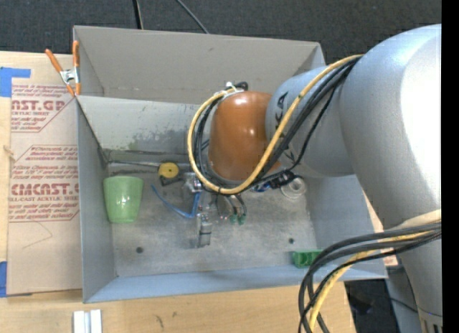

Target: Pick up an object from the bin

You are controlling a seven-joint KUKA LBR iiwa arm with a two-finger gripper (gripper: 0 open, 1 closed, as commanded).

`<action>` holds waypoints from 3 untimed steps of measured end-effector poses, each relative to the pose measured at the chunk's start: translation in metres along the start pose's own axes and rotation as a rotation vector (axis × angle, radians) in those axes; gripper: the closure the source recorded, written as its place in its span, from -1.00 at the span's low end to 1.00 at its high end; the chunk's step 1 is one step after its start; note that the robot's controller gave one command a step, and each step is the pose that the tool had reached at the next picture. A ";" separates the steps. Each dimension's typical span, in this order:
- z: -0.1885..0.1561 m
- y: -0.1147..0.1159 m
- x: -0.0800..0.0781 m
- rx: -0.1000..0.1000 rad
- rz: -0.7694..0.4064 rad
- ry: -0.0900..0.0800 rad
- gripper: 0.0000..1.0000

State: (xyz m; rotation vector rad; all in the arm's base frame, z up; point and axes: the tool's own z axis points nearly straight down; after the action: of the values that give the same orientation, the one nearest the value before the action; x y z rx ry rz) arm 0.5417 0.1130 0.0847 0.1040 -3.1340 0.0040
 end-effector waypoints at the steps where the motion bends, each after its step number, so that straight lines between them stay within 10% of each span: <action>1: -0.005 0.003 -0.001 -0.004 -0.002 -0.006 1.00; 2: -0.005 0.003 -0.001 -0.004 -0.001 -0.006 -1.00; 3: -0.005 0.003 -0.001 -0.004 -0.002 -0.006 1.00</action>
Offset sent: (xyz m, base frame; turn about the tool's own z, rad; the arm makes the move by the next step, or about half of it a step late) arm 0.0000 0.0000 0.0000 0.0000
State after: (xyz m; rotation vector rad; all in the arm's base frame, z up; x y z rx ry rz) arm 0.5429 0.1157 0.0893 0.1067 -3.1399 -0.0022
